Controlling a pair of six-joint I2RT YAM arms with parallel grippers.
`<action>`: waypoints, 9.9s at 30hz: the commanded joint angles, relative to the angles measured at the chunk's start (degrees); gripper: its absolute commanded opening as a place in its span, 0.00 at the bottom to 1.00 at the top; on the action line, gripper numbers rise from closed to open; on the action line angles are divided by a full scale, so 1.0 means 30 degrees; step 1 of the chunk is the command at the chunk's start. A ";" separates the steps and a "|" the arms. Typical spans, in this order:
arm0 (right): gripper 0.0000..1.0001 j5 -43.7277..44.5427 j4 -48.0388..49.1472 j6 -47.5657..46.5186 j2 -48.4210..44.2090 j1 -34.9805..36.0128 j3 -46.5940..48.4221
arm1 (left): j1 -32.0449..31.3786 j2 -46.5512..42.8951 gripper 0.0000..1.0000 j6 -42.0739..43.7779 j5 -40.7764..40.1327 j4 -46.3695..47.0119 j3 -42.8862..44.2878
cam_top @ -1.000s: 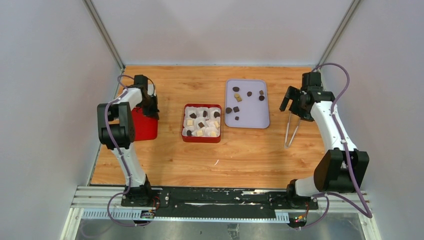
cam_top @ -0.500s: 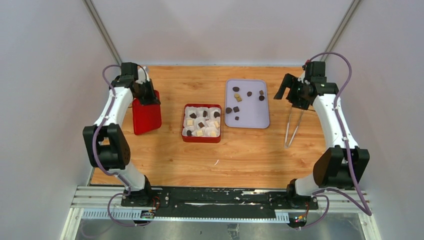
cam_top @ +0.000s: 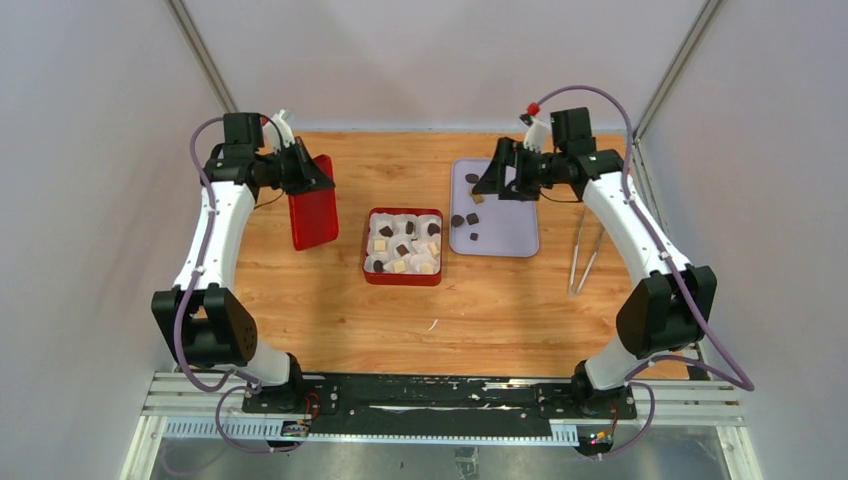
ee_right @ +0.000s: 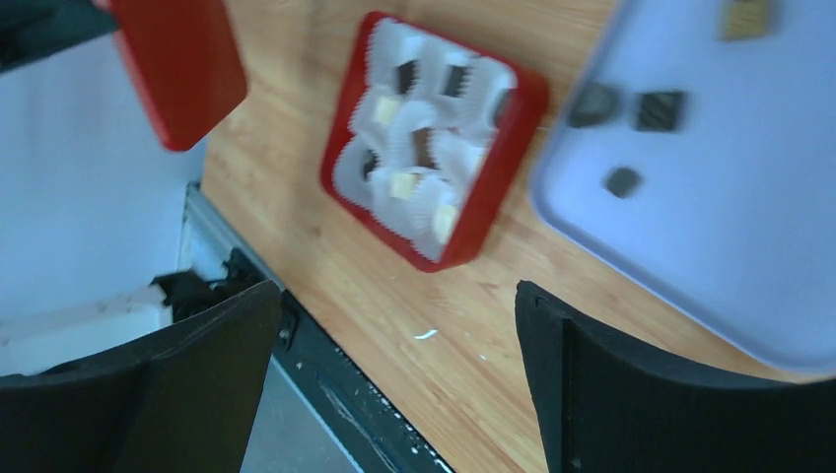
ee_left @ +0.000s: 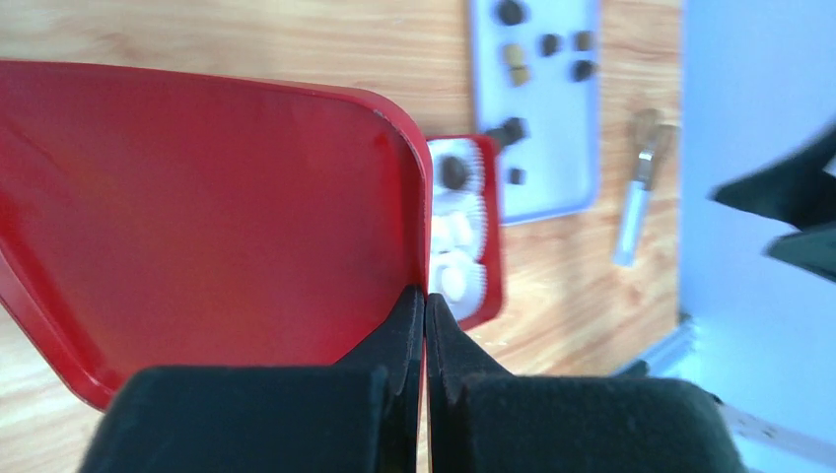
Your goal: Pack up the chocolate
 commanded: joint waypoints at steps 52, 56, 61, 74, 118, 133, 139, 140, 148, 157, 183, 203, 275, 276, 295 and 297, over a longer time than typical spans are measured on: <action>0.99 -0.4113 1.3318 -0.3735 -0.0976 0.2810 -0.3052 | -0.4610 -0.7606 0.00 -1.4329 0.9288 1.6918 -0.4900; 1.00 0.2771 0.8858 -0.8330 -0.2759 0.4144 -0.3134 | -0.4618 -0.7476 0.00 -1.5935 0.6315 1.6306 -0.5794; 1.00 0.7684 1.1642 -0.9237 -0.6465 0.6261 -0.7650 | -0.4573 -0.7491 0.00 -1.5966 0.2396 1.2847 -0.5066; 0.99 1.6638 2.0984 -1.0317 -0.8577 1.4977 -1.2611 | -0.4594 -0.7287 0.00 -2.1839 -0.2369 1.5822 -0.6755; 0.00 1.7846 2.4858 -1.3962 -0.1060 1.6092 -0.7976 | -0.4566 -0.6851 0.73 -2.0268 -0.2734 1.2321 -0.4449; 0.00 2.3563 2.8381 -2.4633 0.0750 1.6335 -0.7954 | -0.4566 -0.7963 1.00 -1.6315 -0.5223 0.5508 -0.3760; 0.00 2.3753 3.0966 -2.8867 0.1718 1.6898 -0.8458 | -0.4594 -0.6782 1.00 -1.6630 -0.2493 0.6982 -0.4208; 0.00 2.3760 3.1187 -2.9344 0.1856 1.6973 -0.8458 | -0.4595 -0.6504 1.00 -1.6576 -0.2313 0.7018 -0.4232; 0.00 2.3704 3.2266 -3.1152 0.2534 1.7482 -0.8391 | -0.4694 -0.5181 0.92 -1.6329 -0.1093 0.7876 -0.4265; 0.00 2.3317 3.2307 -3.1804 0.2846 1.7762 -0.8634 | -0.4683 -0.4821 0.41 -1.6725 -0.0959 0.8694 -0.4891; 0.97 1.8219 0.7746 -1.2857 -0.9099 1.2919 -0.7710 | -0.3833 -0.1657 0.00 -1.3295 0.5457 1.2186 -0.2929; 0.98 -0.7522 2.8182 1.5859 -0.3356 0.1063 -1.2124 | -0.3833 -0.1605 0.00 -1.4982 1.0257 1.7092 -0.3975; 0.00 -0.3414 4.0906 2.7469 1.0030 0.5657 -1.3310 | -0.0874 0.1146 0.92 -0.2895 0.0399 0.2968 -0.7847; 0.00 -0.3550 4.0925 2.7551 1.0165 0.5676 -1.3320 | -0.0874 0.1290 0.92 -0.2906 0.0437 0.3027 -0.7884; 0.11 -0.4263 4.0740 2.7542 1.0683 0.5691 -1.4519 | -0.0904 0.2505 0.89 -0.2505 0.1112 0.3349 -0.8793; 0.10 -0.4204 4.0558 2.7314 1.0596 0.5689 -1.4565 | -0.0900 0.2514 0.89 -0.2471 0.1124 0.3348 -0.8872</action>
